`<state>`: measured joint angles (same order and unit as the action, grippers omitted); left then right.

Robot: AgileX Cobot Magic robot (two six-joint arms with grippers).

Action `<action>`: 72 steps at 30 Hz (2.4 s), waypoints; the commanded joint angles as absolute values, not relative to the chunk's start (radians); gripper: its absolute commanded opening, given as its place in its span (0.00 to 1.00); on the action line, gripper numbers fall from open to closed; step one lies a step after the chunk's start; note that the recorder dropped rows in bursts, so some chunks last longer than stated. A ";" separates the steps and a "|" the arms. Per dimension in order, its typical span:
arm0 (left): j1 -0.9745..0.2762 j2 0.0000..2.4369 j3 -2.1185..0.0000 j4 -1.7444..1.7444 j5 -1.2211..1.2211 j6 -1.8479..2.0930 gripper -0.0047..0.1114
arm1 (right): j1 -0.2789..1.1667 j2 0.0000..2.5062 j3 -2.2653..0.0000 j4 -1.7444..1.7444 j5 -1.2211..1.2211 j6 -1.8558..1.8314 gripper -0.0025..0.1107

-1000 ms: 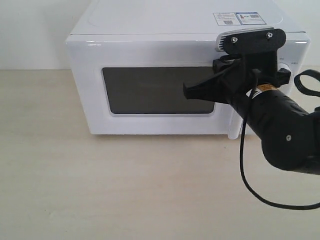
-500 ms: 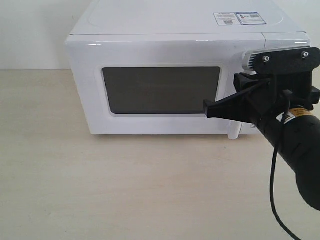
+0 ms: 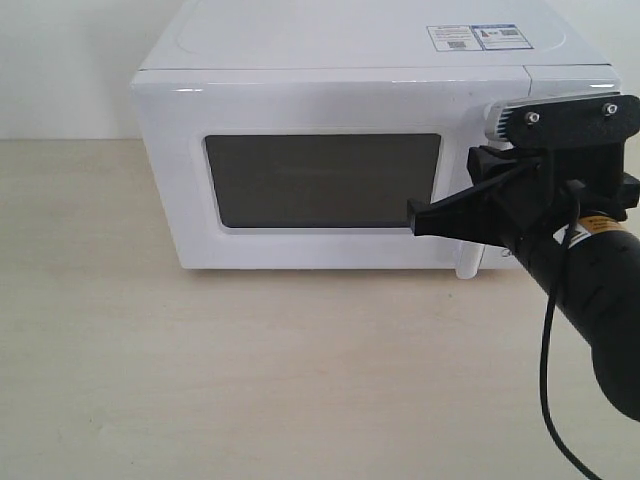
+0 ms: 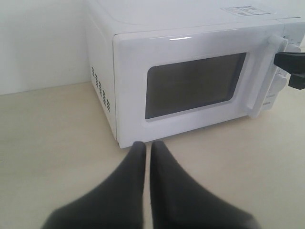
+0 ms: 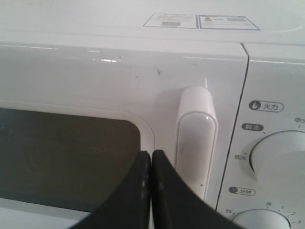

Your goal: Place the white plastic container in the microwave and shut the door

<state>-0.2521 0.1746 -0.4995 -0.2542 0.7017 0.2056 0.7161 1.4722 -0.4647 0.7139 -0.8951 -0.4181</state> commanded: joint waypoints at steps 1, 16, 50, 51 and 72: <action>-0.254 0.170 -0.496 -0.250 0.701 0.206 0.08 | 0.718 1.465 -0.459 0.706 -0.901 -0.419 0.02; -0.254 0.170 -0.496 -0.250 0.701 0.206 0.08 | 0.718 1.465 -0.459 0.706 -0.901 -0.419 0.02; -0.254 0.170 -0.496 -0.250 0.700 0.206 0.08 | 0.540 1.060 -0.459 0.797 -0.551 -0.436 0.02; -0.254 0.170 -0.496 -0.250 0.700 0.206 0.08 | 0.511 1.038 -0.459 0.792 -0.502 -0.436 0.02; -0.254 0.170 -0.496 -0.250 0.700 0.206 0.08 | 0.130 0.591 -0.459 0.772 -0.134 -0.605 0.02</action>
<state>-0.2521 0.1746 -0.4995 -0.2542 0.7017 0.2056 0.1368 0.6026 -0.4647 0.7844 -0.1590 -0.5759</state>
